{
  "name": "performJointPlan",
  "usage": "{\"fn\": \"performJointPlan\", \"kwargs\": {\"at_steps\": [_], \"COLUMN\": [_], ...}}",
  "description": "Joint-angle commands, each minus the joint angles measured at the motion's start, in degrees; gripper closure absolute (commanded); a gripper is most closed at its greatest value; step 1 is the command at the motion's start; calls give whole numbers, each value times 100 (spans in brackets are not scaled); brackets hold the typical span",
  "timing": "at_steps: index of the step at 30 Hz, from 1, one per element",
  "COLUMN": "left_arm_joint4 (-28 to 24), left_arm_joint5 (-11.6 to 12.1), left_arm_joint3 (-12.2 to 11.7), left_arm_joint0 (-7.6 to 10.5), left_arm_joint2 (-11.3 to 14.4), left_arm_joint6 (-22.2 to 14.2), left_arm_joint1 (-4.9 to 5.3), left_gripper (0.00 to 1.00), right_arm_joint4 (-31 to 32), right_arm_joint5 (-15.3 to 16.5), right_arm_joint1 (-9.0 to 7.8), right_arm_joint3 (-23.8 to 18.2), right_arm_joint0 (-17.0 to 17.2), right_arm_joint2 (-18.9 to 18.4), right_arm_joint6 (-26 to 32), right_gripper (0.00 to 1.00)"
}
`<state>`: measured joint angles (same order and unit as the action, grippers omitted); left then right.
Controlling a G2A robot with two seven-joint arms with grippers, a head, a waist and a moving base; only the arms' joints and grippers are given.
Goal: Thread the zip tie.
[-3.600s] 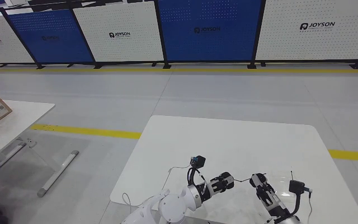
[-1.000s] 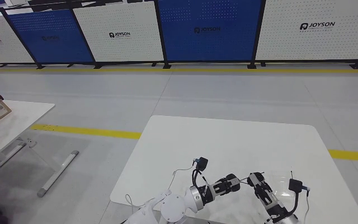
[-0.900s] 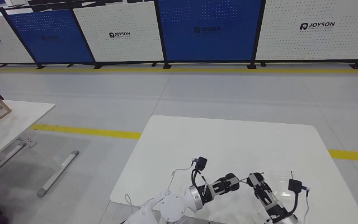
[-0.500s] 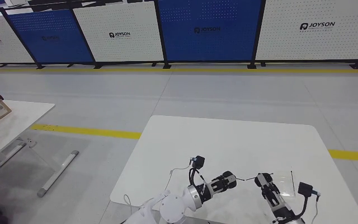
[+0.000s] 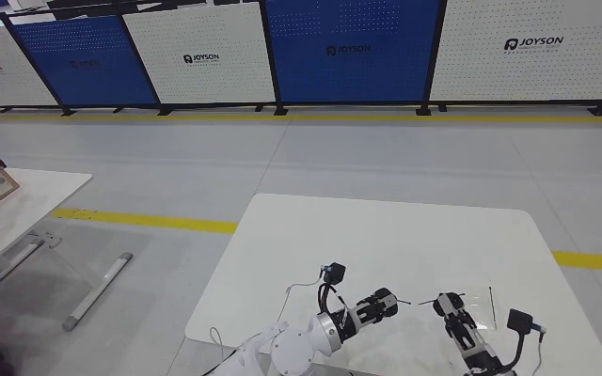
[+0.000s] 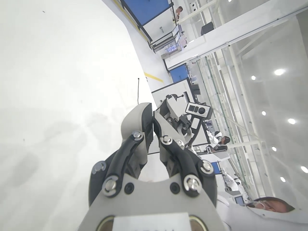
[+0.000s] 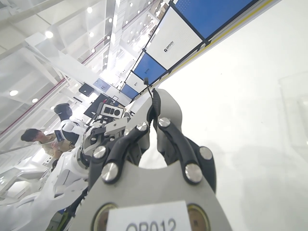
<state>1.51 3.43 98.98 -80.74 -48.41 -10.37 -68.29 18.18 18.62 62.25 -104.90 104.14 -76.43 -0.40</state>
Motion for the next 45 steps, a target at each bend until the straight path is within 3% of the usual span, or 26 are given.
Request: {"fn": "performJointPlan", "kwargs": {"at_steps": [1,10,17,45], "left_arm_joint4": [0,0,0,0], "left_arm_joint5": [0,0,0,0], "left_arm_joint3": [0,0,0,0], "left_arm_joint0": [0,0,0,0], "left_arm_joint2": [0,0,0,0], "left_arm_joint6": [0,0,0,0], "left_arm_joint1": [0,0,0,0], "left_gripper": [100,100,100,100], "right_arm_joint4": [49,239,188,25], "right_arm_joint5": [-36,-186,-63,-101], "right_arm_joint1": [13,67,93,202], "right_arm_joint3": [-5,-2,40,191], "right_arm_joint0": [-34,-101,-55,-246], "right_arm_joint2": [49,171,118,248], "right_arm_joint6": [15,-20,-131,264], "right_gripper": [100,100,100,100]}}
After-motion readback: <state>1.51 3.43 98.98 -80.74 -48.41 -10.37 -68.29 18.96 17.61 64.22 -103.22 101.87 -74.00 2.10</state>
